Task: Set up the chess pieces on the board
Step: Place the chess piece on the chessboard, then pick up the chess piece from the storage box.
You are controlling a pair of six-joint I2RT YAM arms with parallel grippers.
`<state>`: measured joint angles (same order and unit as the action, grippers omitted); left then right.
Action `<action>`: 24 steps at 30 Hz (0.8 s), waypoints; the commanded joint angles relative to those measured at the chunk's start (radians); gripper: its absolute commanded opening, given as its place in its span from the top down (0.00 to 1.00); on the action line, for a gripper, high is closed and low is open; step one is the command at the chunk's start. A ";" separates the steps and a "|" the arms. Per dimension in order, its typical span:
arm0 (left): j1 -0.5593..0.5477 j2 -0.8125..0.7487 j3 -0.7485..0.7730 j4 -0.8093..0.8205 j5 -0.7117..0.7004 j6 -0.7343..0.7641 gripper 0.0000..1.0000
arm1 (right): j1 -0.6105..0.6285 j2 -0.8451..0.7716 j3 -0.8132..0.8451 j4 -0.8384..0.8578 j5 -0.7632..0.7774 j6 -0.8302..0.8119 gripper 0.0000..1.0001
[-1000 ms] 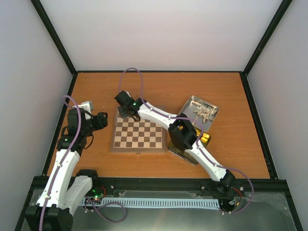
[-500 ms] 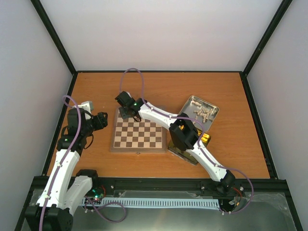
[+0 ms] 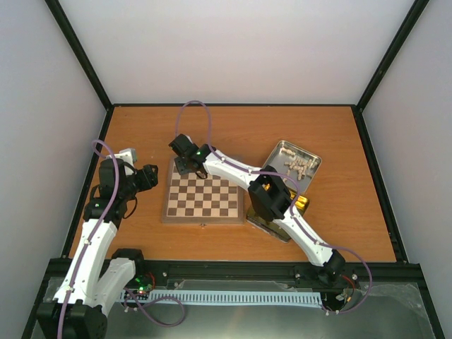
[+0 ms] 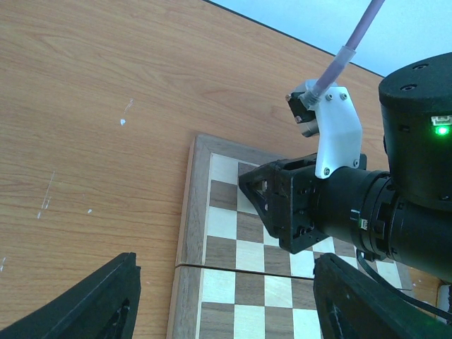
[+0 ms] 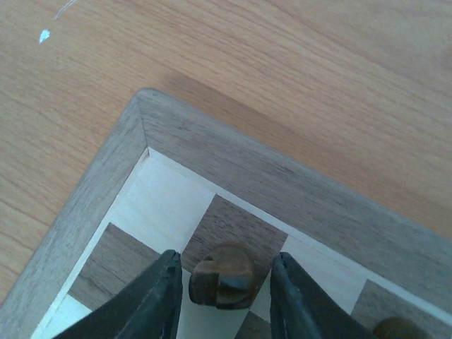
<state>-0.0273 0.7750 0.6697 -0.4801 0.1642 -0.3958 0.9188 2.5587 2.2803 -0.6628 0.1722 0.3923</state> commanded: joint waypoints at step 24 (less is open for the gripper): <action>0.000 -0.038 0.018 -0.002 0.021 -0.001 0.30 | -0.025 -1.008 -1.047 0.030 0.239 0.146 0.55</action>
<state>-0.0273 0.7601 0.6697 -0.4805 0.1688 -0.3962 0.9192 1.6772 1.3712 -0.5644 0.2718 0.4522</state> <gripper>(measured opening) 0.705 0.445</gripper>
